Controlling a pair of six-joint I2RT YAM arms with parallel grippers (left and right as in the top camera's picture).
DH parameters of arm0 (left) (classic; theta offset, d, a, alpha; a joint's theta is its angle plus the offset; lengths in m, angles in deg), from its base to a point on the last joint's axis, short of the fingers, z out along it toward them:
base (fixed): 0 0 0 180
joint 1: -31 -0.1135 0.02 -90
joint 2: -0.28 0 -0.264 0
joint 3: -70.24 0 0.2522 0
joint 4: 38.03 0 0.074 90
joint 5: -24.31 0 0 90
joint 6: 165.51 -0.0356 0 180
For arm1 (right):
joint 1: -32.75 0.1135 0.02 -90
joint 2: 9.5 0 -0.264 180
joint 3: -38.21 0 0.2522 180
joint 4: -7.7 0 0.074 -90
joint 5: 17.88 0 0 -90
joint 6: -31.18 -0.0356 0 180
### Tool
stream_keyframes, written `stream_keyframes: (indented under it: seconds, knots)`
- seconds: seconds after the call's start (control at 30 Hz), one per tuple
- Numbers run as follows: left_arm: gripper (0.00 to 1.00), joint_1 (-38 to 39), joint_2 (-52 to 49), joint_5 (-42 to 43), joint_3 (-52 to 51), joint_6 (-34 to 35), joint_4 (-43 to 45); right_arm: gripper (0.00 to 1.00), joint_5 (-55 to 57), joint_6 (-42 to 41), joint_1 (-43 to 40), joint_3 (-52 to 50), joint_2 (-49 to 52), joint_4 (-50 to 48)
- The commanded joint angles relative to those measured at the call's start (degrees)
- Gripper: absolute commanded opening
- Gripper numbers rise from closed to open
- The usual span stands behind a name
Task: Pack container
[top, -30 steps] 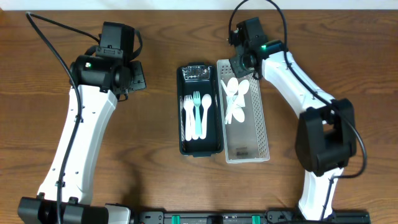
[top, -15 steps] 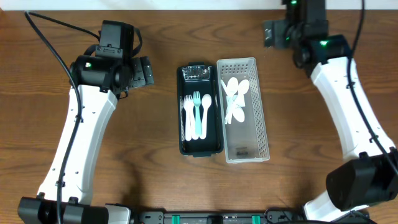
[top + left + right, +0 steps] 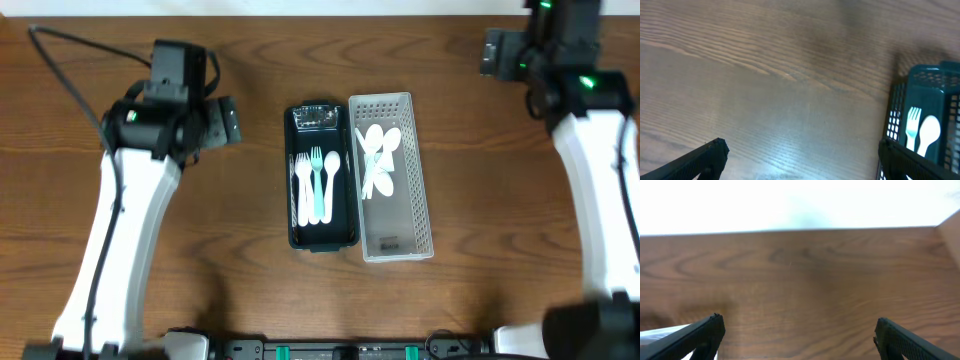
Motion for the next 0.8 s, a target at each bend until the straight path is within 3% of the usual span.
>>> stream_keyframes:
  seconds: [0.0,0.27,0.47,0.63,0.77]
  knots:
    - [0.98,-0.2,8.3,-0.8,-4.3,-0.3,1.1,0.99,-0.9,-2.4,-0.7,-5.8,-7.9,-1.5]
    - [0.98,-0.2,30.4,-4.1,-22.4,-0.3,4.0,0.99,1.4,-4.4,-0.4,-33.2,-30.8,-10.4]
    - [0.98,-0.2,47.3,-6.3,-33.9,-0.3,1.7,0.99,5.1,-6.7,0.0,-51.2,-51.2,-10.1]
    - [0.98,-0.2,55.5,-6.7,-38.3,-0.3,0.5,0.99,5.2,-7.6,0.0,-58.3,-63.8,-7.2]
    - [0.98,-0.2,56.5,-6.7,-38.4,-0.3,0.6,0.99,5.0,-7.6,0.0,-59.7,-67.2,-4.7]
